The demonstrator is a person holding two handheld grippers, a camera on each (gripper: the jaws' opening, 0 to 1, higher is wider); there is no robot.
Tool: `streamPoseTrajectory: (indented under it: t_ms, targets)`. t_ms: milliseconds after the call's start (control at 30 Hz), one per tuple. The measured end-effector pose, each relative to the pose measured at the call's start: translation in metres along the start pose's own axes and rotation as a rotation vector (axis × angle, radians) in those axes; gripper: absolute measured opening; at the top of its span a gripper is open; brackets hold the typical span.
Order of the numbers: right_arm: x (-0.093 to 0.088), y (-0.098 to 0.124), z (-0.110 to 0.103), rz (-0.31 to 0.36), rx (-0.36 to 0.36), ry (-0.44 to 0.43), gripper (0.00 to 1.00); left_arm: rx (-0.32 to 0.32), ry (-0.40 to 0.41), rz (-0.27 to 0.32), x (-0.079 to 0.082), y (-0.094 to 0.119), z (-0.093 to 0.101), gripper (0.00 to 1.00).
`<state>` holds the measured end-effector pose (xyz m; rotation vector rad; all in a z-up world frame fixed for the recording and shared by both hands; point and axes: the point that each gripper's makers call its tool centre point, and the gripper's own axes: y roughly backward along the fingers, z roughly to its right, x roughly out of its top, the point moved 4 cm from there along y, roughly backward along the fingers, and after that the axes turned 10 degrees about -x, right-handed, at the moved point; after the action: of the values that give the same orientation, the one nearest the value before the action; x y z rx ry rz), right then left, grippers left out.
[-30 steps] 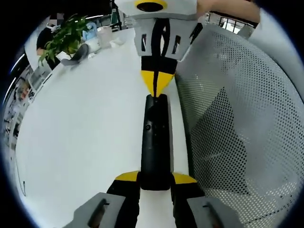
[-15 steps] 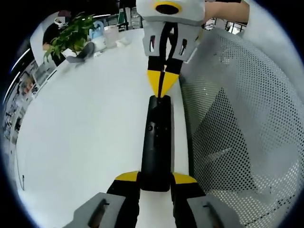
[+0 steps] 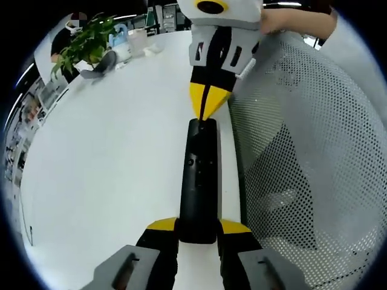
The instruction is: Press the specified remote control buttons in sequence, fully releasing each button before pressing the next.
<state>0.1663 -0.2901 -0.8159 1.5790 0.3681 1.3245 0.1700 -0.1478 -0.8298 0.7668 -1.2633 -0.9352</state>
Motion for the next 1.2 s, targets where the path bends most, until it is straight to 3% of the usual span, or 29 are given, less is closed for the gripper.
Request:
streamPoseTrajectory:
  t_ms: [667, 1200]
  targets:
    - [0.008, -0.007, -0.01, -0.033, 0.002, 0.091, 0.0, -0.002, 0.004, -0.017, 0.001, 0.0, 0.0, 0.24]
    - [0.013, -0.01, -0.009, -0.122, 0.079, 0.16, 0.0, -0.013, -0.007, -0.042, 0.002, 0.0, 0.0, 0.24]
